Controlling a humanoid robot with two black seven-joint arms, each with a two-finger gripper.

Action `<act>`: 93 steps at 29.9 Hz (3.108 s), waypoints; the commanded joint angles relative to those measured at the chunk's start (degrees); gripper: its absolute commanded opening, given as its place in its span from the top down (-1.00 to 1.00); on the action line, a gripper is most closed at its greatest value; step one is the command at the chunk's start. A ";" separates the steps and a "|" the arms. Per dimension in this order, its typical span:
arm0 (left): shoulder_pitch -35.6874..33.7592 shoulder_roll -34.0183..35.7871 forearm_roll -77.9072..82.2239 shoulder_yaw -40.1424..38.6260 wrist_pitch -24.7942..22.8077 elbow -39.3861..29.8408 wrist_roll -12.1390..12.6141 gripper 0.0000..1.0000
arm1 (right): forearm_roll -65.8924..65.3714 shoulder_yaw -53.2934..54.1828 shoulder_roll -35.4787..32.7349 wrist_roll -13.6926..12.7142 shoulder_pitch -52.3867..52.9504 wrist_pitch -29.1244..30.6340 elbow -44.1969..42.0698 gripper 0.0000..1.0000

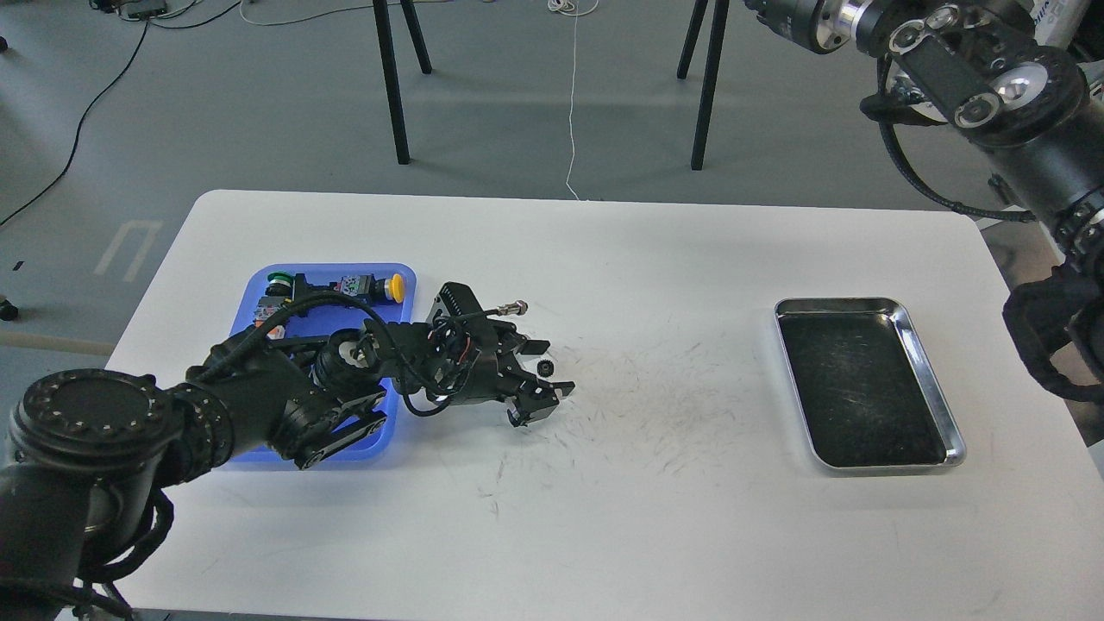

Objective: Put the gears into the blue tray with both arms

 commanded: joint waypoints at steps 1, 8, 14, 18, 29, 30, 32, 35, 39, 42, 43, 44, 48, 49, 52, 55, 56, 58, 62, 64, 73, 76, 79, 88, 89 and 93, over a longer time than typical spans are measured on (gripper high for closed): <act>0.18 0.08 0.08 0.04 0.30 0.50 0.00 -0.08 | 0.00 0.01 0.08 0.00 -0.02 -0.08 -0.01 -0.96; 0.18 0.08 0.52 0.12 0.48 1.12 0.00 0.20 | 0.00 0.01 1.22 0.00 0.07 -0.17 -0.01 -0.96; 0.18 0.17 0.61 0.12 1.00 1.12 0.00 0.39 | 0.00 0.01 1.22 0.00 -0.11 -0.17 -0.01 -0.96; 0.17 0.17 0.61 0.21 1.09 1.21 0.00 0.51 | 0.00 0.01 1.22 0.00 -0.20 -0.61 -0.09 -0.96; -0.35 0.25 0.17 0.56 1.71 1.12 0.00 0.67 | 0.00 0.01 1.22 0.00 -0.37 -0.96 -0.09 -0.97; -0.53 0.43 -0.09 0.48 1.71 1.12 0.00 0.68 | 0.00 0.01 1.22 0.00 -0.37 -0.96 -0.09 -0.96; -0.88 0.61 -0.27 0.21 1.71 1.03 0.00 0.67 | 0.00 0.01 1.22 0.00 -0.55 -0.96 -0.09 -0.96; -2.37 0.78 -0.71 -0.14 1.62 0.95 0.00 0.67 | 0.09 0.01 1.13 0.00 -0.72 -0.96 -0.09 -0.96; -4.65 1.22 -2.81 0.30 1.45 0.24 0.00 0.67 | 0.09 0.10 0.96 0.08 -0.90 -0.96 -0.09 -0.96; -6.06 3.06 -3.34 0.21 1.18 0.07 0.00 0.67 | 0.09 0.10 0.78 0.17 -1.69 -0.96 -0.09 -0.97; -6.24 3.85 -3.43 0.12 1.09 -0.46 0.00 0.67 | 0.09 0.10 0.69 0.17 -2.13 -0.96 -0.18 -0.97; -6.41 4.73 -3.52 -0.14 0.92 -1.42 0.00 0.67 | 0.18 0.19 0.69 0.26 -2.57 -0.88 -0.09 -0.96; -7.65 7.63 -4.05 -0.32 -0.14 -4.41 0.00 0.66 | 1.58 0.28 -0.18 0.52 -6.07 -0.70 -0.18 -0.96; -7.65 7.99 -4.05 -0.23 -0.22 -4.59 0.00 0.66 | 2.02 0.28 -0.88 0.52 -7.04 -0.79 -0.09 -0.96; -7.65 9.65 -4.05 -0.32 -0.23 -5.64 0.00 0.66 | 4.91 0.45 -1.68 0.61 -10.38 -0.26 0.34 -0.96; -7.65 11.67 -4.05 -0.32 -0.23 -7.49 0.00 0.66 | 9.83 0.10 -3.43 0.61 -13.11 0.18 1.13 -0.96; -7.65 12.20 -4.05 -0.32 -0.23 -7.75 0.00 0.66 | 10.80 0.01 -4.22 0.61 -13.90 0.35 1.57 -0.96; -7.65 13.08 -3.96 -0.32 -0.23 -7.84 0.00 0.65 | 11.95 0.19 -5.54 0.61 -15.57 1.23 2.71 -0.96; -7.56 15.72 -3.96 -0.14 -0.23 -9.77 0.00 0.65 | 16.51 0.98 -8.70 0.61 -18.91 4.22 7.01 -0.96; -7.38 16.95 -3.96 0.03 -0.23 -10.74 0.00 0.65 | 19.85 0.63 -10.29 0.61 -21.02 5.45 10.00 -0.96; -6.77 22.48 -3.70 0.48 -0.14 -13.55 0.00 0.64 | 24.43 4.48 -16.27 0.70 -30.59 7.83 23.37 -0.96; -6.77 24.94 -3.52 0.56 -0.14 -14.96 0.00 0.63 | 24.43 6.43 -16.27 0.70 -32.80 7.83 23.64 -0.97; -6.86 27.40 -3.17 0.74 -0.14 -16.36 0.00 0.63 | 24.43 6.61 -16.27 0.61 -33.24 7.74 23.72 -0.96; -6.51 31.98 -2.91 6.54 0.48 -17.95 0.00 0.62 | 24.43 6.78 -16.27 0.61 -33.60 7.47 23.37 -0.97; -6.42 32.33 -2.91 6.80 0.57 -18.30 0.00 0.61 | 24.43 6.78 -16.27 0.61 -33.60 7.39 23.29 -0.96; -6.33 34.26 -2.82 7.59 0.65 -19.44 0.00 0.61 | 24.43 6.69 -16.18 0.61 -33.60 7.30 23.11 -0.96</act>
